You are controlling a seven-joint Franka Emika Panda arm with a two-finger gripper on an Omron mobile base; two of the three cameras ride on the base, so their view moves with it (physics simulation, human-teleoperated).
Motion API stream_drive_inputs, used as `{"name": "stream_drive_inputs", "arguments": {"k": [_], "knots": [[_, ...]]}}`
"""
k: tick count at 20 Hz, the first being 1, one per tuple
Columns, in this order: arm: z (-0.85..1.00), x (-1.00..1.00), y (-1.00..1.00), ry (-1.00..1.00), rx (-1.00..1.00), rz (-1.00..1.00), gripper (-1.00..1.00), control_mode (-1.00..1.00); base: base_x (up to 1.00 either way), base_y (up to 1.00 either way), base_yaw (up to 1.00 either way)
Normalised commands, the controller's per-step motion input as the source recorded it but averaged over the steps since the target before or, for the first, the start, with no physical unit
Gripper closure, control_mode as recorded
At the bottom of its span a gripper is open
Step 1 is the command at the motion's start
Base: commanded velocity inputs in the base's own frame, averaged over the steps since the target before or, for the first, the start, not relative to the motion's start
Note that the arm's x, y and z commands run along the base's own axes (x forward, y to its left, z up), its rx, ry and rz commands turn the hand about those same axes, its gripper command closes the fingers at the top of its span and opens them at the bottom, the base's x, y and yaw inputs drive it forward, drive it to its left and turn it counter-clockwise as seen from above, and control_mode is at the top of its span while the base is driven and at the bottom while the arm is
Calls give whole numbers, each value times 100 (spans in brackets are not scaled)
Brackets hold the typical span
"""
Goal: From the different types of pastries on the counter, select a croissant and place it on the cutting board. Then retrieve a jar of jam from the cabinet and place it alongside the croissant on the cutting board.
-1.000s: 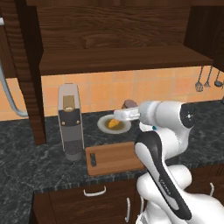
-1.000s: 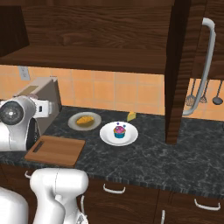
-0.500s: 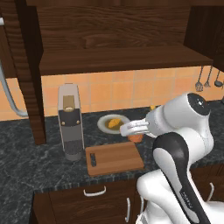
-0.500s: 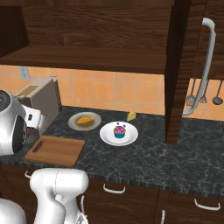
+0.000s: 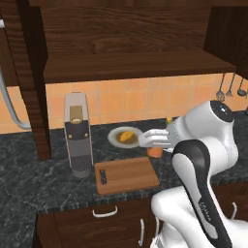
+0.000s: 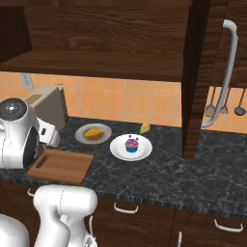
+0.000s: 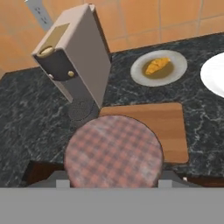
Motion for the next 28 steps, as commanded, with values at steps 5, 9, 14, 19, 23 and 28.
{"name": "stream_drive_inputs", "arguments": {"k": [5, 9, 14, 19, 23, 28], "knots": [[-49, -49, 5, -5, -1, 0, 100, -100, 0, 0, 0], [-78, -55, 4, -10, -5, 0, 100, -100, 0, 0, 0], [-40, 13, 0, -14, 7, -5, 100, -100, 0, 0, 0], [-49, 29, 27, -19, -5, -14, 100, -100, 0, 0, 0], [-70, 0, -2, -11, 1, 0, 100, -100, 0, 0, 0], [-75, -3, 0, -18, 2, -1, 100, -100, 0, 0, 0]]}}
